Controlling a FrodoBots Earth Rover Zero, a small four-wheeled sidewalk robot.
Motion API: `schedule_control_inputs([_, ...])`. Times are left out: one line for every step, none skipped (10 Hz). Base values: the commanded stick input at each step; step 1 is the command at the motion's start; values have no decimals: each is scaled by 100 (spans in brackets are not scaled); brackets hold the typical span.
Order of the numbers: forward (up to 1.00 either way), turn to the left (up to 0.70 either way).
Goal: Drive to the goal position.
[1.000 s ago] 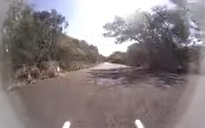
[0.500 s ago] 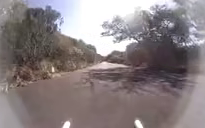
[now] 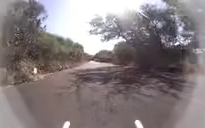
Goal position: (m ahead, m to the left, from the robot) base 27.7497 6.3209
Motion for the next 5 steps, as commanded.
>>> schedule_control_inputs([85, 0])
schedule_control_inputs([85, 0])
schedule_control_inputs([85, 0])
schedule_control_inputs([85, 0])
schedule_control_inputs([85, 0])
